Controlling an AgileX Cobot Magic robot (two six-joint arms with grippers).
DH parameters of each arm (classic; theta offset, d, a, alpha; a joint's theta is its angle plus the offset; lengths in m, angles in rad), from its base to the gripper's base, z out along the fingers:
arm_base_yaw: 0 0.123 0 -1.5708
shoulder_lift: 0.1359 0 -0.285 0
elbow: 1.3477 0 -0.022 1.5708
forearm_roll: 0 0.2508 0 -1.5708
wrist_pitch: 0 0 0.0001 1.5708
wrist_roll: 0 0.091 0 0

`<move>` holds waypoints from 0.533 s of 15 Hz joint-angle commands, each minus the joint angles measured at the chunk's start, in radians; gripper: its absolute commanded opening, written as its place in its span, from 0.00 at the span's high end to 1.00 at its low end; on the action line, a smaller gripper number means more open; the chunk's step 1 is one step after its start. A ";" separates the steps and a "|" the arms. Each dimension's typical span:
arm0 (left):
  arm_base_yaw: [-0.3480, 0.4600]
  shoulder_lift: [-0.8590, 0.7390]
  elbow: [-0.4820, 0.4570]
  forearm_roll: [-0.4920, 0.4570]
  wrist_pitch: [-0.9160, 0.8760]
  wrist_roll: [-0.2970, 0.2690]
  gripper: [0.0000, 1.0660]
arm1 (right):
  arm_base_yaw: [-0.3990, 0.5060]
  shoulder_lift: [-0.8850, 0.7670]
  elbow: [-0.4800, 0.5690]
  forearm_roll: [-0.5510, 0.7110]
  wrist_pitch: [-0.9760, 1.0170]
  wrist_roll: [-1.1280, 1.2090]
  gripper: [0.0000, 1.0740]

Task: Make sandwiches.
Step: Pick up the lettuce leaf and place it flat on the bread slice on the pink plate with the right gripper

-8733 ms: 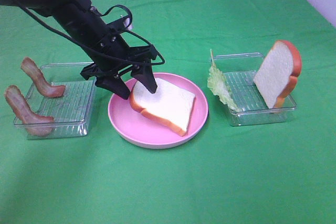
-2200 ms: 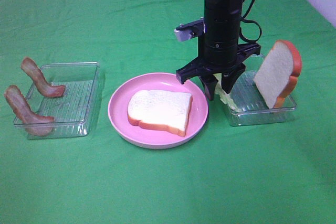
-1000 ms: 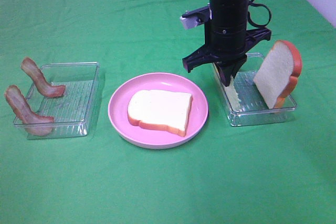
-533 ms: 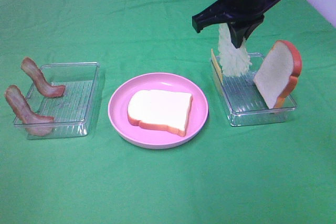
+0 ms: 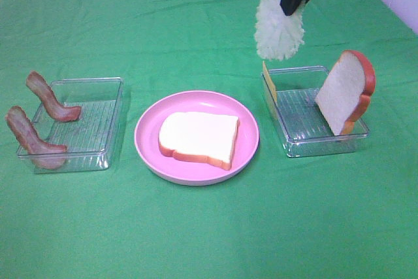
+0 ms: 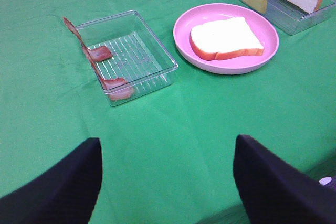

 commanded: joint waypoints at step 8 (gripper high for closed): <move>-0.004 -0.019 0.006 0.000 -0.010 0.001 0.36 | 0.000 0.059 0.358 0.810 -0.338 -0.469 1.00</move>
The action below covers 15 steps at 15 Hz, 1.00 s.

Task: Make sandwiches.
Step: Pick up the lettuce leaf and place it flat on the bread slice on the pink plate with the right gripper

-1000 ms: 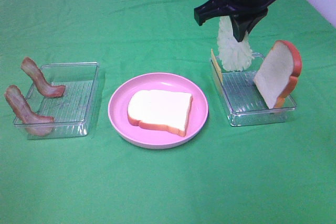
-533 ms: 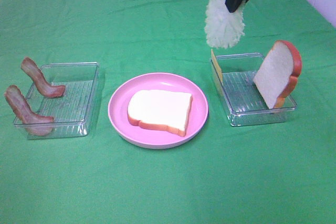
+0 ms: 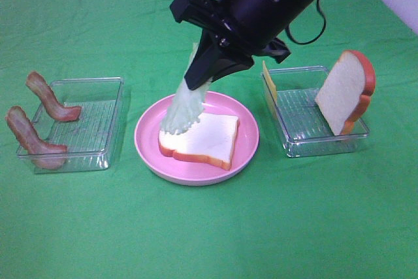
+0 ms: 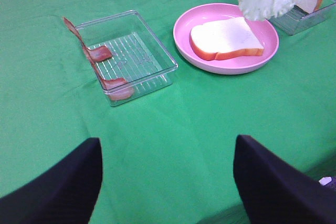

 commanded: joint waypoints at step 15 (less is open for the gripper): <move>-0.004 -0.019 0.006 0.009 -0.010 0.001 0.36 | 0.000 0.259 0.012 0.050 -0.284 0.022 1.00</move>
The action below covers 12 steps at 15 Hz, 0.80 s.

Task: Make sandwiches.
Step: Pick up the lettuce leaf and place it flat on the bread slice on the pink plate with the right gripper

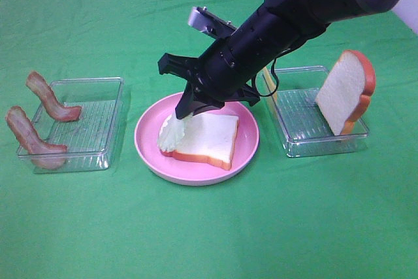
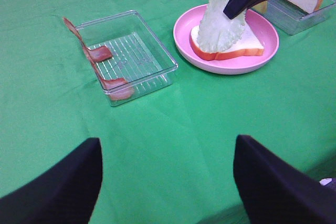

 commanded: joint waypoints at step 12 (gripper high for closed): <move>-0.004 -0.019 0.007 0.053 -0.010 0.001 0.36 | 0.000 -0.009 -0.120 -0.309 0.044 0.173 0.27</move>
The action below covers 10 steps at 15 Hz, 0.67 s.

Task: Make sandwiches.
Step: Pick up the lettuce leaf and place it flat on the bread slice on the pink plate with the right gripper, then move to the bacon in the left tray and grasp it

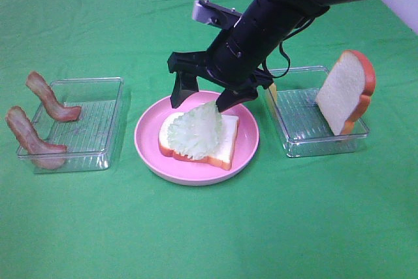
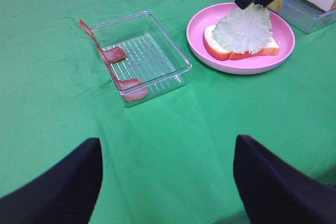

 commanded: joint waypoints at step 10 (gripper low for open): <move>-0.004 -0.019 0.007 0.009 -0.010 0.001 0.36 | 0.000 -0.014 -0.446 -0.283 0.596 0.034 0.28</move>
